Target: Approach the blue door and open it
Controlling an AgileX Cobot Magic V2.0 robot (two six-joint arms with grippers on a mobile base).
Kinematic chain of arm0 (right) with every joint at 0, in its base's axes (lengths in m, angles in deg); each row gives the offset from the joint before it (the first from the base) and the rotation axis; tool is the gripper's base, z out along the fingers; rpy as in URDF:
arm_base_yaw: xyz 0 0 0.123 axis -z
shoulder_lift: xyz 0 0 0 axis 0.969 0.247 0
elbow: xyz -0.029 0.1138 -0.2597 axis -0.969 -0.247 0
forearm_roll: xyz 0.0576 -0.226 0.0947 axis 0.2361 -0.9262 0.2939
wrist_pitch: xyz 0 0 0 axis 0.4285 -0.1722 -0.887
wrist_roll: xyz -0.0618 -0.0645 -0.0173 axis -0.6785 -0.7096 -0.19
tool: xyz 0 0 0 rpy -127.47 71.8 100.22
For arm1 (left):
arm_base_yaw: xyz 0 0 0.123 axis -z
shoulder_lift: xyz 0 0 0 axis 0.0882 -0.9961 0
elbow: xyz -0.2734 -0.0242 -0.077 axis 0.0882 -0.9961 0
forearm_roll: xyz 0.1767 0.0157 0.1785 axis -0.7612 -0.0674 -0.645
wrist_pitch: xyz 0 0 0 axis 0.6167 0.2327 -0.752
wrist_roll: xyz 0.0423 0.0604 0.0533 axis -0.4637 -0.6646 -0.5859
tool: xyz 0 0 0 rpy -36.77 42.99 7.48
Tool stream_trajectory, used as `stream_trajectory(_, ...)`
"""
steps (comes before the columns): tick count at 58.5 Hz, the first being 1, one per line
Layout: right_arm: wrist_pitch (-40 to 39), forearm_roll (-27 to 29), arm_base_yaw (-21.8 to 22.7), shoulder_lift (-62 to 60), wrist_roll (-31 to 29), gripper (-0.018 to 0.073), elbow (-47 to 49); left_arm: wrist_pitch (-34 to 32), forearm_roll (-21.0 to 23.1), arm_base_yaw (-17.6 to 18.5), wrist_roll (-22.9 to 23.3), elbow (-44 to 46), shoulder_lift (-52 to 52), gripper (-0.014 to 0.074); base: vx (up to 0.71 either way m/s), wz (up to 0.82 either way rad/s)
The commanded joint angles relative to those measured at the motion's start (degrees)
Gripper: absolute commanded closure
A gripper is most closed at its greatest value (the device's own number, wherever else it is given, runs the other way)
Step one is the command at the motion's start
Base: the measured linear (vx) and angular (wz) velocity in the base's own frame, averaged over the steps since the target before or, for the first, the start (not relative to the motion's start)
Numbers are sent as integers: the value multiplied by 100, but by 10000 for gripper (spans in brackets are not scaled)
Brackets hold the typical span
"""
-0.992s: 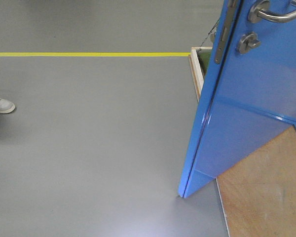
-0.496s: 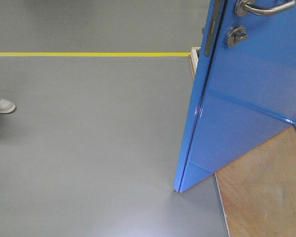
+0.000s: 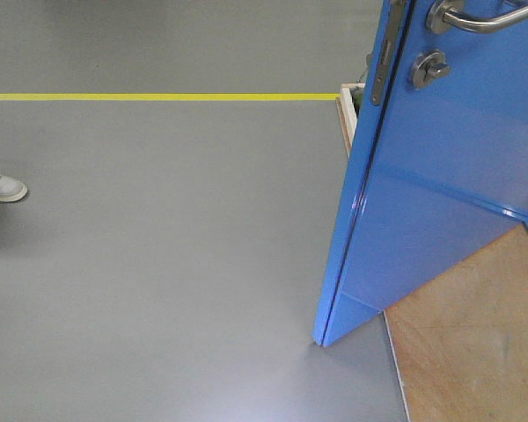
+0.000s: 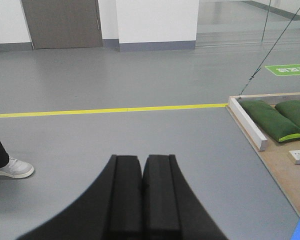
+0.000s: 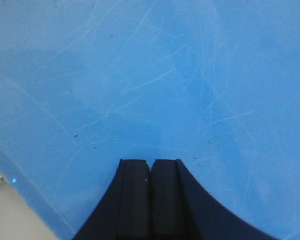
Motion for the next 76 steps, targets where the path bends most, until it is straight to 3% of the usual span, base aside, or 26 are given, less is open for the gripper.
stream_trajectory(1, -452, 55, -9, -228, -53, 547, 182, -443, 34, 16, 5, 152, 66, 524, 0, 0)
stream_trajectory(76, -453, 55, -9, -228, -53, 547, 182, -443, 34, 16, 5, 152, 66, 524, 1, 0)
